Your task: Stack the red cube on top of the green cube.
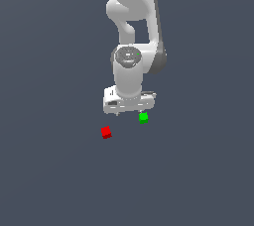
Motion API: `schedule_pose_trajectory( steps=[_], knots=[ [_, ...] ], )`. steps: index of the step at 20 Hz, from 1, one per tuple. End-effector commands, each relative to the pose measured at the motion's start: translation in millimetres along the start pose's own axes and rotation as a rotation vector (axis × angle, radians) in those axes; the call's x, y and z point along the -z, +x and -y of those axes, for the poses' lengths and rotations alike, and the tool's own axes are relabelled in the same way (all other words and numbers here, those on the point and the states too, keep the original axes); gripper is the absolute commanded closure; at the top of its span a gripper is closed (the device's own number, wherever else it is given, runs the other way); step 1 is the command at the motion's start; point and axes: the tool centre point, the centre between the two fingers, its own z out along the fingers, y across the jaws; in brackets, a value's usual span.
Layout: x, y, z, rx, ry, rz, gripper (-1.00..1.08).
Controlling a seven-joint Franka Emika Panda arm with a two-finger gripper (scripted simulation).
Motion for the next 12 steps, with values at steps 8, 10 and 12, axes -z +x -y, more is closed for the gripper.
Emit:
schedule_pose_trajectory(
  steps=[8, 10, 12],
  knots=[
    [-33, 12, -64, 0.134, -0.013, -0.012, -0.92],
    [-39, 15, -76, 0.159, -0.016, -0.015, -0.92],
    [-44, 19, -87, 0.181, -0.018, -0.017, -0.92]
  ],
)
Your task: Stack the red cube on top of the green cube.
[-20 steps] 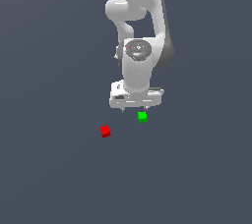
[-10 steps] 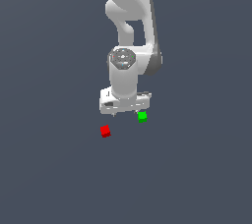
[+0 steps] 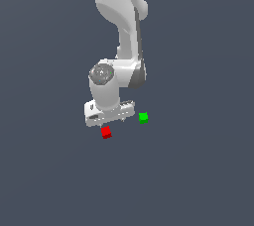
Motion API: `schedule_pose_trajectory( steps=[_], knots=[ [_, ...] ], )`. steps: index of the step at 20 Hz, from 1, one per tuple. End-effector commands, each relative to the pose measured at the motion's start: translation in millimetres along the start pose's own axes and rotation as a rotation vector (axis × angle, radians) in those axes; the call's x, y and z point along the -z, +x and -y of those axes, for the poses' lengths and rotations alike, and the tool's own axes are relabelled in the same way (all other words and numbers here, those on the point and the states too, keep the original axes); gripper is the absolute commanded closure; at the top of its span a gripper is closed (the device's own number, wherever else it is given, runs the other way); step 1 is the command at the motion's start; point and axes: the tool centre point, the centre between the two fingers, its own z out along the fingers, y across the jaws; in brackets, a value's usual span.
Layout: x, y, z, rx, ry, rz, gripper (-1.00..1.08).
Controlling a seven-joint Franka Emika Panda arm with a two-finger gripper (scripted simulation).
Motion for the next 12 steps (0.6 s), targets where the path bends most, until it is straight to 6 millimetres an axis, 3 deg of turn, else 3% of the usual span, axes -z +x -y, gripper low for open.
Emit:
schedule_pose_trajectory(
  steps=[1, 6, 12],
  knots=[
    [-7, 3, -13, 0.03, -0.003, -0.003, -0.92],
    [-15, 7, -30, 0.066, -0.006, -0.007, -0.92],
    [-18, 10, -37, 0.08, -0.007, -0.009, -0.92]
  ],
)
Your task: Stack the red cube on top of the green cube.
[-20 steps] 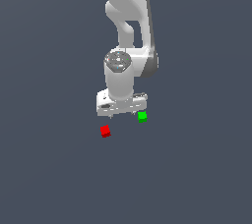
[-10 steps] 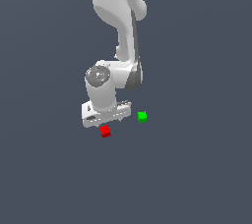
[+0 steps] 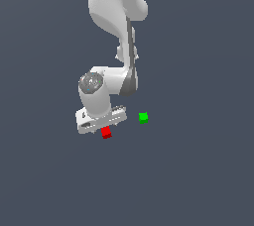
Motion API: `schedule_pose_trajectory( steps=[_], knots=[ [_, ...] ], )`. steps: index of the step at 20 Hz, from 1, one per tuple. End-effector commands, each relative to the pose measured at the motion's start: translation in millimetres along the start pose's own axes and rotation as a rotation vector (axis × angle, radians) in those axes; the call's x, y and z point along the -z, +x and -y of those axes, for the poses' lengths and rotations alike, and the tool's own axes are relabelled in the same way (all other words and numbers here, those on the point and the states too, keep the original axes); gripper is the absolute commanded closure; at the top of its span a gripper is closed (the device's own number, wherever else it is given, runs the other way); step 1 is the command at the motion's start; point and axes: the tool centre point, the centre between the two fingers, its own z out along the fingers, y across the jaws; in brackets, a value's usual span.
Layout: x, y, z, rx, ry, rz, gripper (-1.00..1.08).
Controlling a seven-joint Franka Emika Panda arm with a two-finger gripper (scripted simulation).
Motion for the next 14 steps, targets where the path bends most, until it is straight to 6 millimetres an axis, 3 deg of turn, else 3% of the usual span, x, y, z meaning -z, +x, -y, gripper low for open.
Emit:
schedule_pose_trajectory(
  steps=[1, 6, 14],
  knots=[
    [0, 0, 0, 0.0, 0.0, 0.0, -0.92],
    [-9, 0, 0, 0.001, 0.0, 0.0, -0.92],
    [-45, 0, 0, 0.003, 0.0, -0.001, -0.92]
  ],
)
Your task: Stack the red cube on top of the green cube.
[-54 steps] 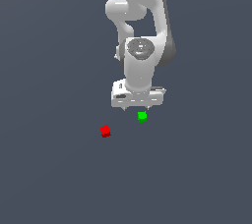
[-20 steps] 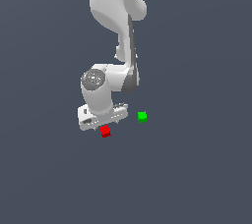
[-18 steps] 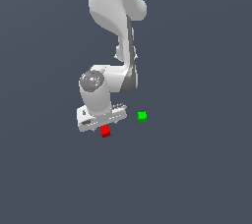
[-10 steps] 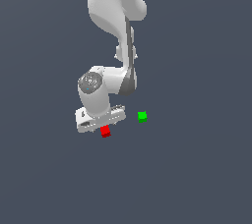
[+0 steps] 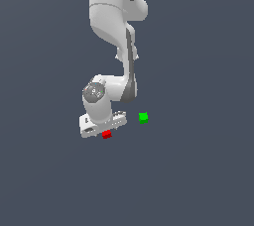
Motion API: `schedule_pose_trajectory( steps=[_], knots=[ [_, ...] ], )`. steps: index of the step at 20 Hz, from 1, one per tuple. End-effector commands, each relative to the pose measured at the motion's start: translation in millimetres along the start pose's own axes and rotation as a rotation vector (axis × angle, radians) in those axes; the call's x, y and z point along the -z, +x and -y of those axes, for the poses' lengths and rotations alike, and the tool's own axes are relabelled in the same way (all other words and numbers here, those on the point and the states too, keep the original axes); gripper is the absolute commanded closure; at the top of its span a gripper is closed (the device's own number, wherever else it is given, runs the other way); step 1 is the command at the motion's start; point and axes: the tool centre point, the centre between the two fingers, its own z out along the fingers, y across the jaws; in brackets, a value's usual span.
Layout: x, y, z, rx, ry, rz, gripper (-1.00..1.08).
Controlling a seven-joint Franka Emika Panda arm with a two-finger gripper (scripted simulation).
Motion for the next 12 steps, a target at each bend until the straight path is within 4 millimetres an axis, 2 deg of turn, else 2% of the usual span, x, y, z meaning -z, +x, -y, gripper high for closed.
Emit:
schedule_pose_trajectory(
  steps=[1, 5, 6, 12],
  knots=[
    [-8.0, 0.5, -0.2, 0.001, -0.001, -0.001, -0.92],
    [-10.4, 1.5, -0.9, 0.001, -0.001, -0.001, -0.92],
    [-10.4, 1.5, -0.9, 0.001, -0.001, -0.001, 1.08],
    [-10.4, 1.5, -0.9, 0.001, -0.001, -0.001, 1.08]
  ],
)
